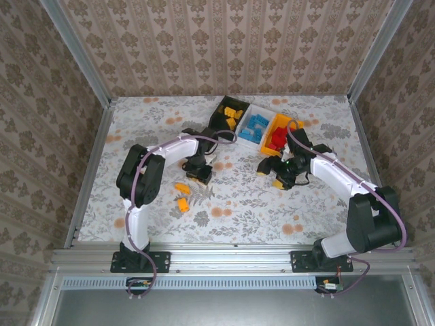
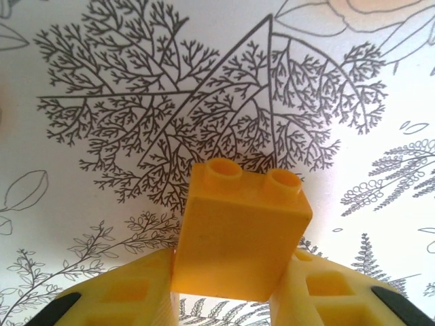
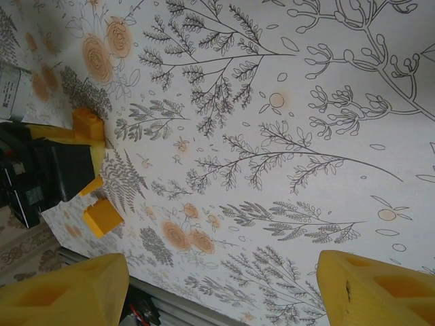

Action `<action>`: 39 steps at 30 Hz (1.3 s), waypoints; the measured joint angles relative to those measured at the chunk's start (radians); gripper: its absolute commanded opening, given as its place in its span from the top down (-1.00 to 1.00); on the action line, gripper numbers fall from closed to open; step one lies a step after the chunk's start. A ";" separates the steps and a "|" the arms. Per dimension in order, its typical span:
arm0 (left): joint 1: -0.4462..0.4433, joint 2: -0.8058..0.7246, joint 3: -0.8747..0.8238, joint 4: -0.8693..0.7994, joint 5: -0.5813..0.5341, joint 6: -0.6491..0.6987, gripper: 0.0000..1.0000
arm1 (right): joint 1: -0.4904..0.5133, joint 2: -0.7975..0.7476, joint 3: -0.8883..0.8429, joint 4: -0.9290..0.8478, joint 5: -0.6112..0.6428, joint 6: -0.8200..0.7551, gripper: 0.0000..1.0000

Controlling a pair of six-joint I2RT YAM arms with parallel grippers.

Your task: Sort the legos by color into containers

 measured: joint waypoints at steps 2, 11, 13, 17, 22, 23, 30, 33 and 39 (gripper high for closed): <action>-0.002 0.002 0.010 0.000 0.010 0.000 0.35 | 0.000 0.000 0.000 0.000 0.003 0.000 -0.50; 0.074 0.002 0.177 0.013 0.195 -0.078 0.35 | 0.000 -0.008 0.000 0.000 0.010 0.003 -0.50; 0.124 0.005 0.249 0.048 0.278 -0.138 0.36 | 0.000 -0.012 0.000 0.000 0.014 0.005 -0.50; 0.209 0.058 0.400 0.174 0.430 -0.303 0.37 | 0.000 -0.023 0.000 0.001 0.022 0.017 -0.50; 0.234 0.220 0.589 0.325 0.557 -0.529 0.37 | 0.007 -0.046 -0.017 0.020 0.035 0.044 -0.50; 0.230 0.253 0.617 0.340 0.568 -0.560 0.36 | 0.009 -0.056 -0.024 0.023 0.036 0.050 -0.50; 0.204 0.417 0.755 0.360 0.593 -0.722 0.31 | 0.017 -0.111 -0.076 0.044 0.055 0.085 -0.50; 0.204 0.436 0.775 0.354 0.592 -0.756 0.16 | 0.017 -0.122 -0.082 0.045 0.063 0.091 -0.50; 0.204 0.449 0.846 0.338 0.592 -0.775 0.06 | 0.017 -0.135 -0.092 0.049 0.072 0.108 -0.51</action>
